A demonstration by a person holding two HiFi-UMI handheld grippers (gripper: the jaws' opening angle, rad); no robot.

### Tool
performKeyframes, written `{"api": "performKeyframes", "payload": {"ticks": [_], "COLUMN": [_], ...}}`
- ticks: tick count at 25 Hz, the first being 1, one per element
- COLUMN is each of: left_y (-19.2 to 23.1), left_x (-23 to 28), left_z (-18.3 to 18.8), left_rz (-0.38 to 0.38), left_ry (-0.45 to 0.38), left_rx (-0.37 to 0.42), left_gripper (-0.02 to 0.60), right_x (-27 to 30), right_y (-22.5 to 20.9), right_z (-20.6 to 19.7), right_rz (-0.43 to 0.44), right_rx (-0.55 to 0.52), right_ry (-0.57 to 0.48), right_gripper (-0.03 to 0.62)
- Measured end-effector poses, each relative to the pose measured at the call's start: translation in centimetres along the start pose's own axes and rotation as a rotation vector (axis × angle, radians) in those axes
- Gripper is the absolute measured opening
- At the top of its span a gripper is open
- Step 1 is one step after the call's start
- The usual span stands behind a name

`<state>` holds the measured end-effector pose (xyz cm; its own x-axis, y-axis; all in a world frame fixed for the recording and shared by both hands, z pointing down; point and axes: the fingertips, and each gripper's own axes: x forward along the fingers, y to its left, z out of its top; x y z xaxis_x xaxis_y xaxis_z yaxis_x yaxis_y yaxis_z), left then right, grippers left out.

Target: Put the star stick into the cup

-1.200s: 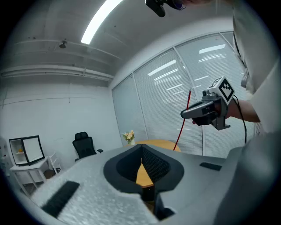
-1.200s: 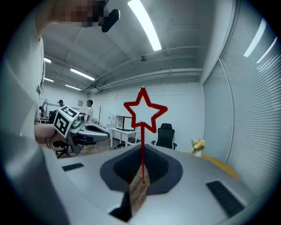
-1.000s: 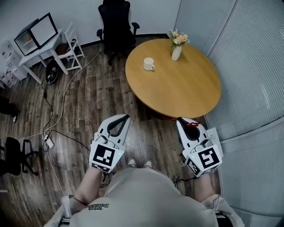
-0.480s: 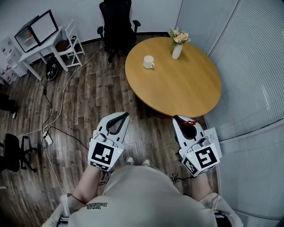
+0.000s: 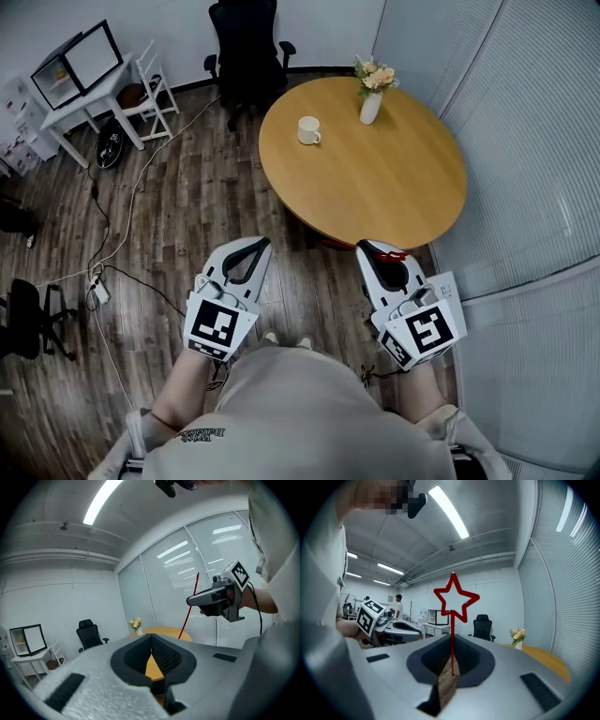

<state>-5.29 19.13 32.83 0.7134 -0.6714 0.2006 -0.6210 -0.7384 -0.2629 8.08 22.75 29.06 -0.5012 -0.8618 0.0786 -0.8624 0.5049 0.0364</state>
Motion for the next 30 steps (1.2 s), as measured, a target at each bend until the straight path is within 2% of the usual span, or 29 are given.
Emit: {"api": "performKeyframes", "payload": {"ticks": [8, 15, 22, 30], "left_y": [-1.5, -3.0, -2.2, -0.9], "left_x": [1.5, 1.9, 2.1, 3.8], "left_z": [0.5, 1.1, 1.2, 0.3], "left_rz": [0.026, 0.018, 0.043, 0.023], "left_ry": [0.006, 0.004, -0.015, -0.031], "left_rx": [0.005, 0.018, 0.016, 0.007], "left_gripper": [0.021, 0.021, 0.021, 0.021], "right_x": [-1.3, -1.9, -1.0, 1.6], "right_y": [-2.2, -3.0, -3.2, -3.9], "right_z": [0.2, 0.1, 0.1, -0.4], "right_rz": [0.011, 0.015, 0.033, 0.04], "right_rx": [0.002, -0.002, -0.013, -0.03], "right_ry": [-0.033, -0.04, -0.051, -0.045], "right_gripper": [0.035, 0.035, 0.035, 0.035]}}
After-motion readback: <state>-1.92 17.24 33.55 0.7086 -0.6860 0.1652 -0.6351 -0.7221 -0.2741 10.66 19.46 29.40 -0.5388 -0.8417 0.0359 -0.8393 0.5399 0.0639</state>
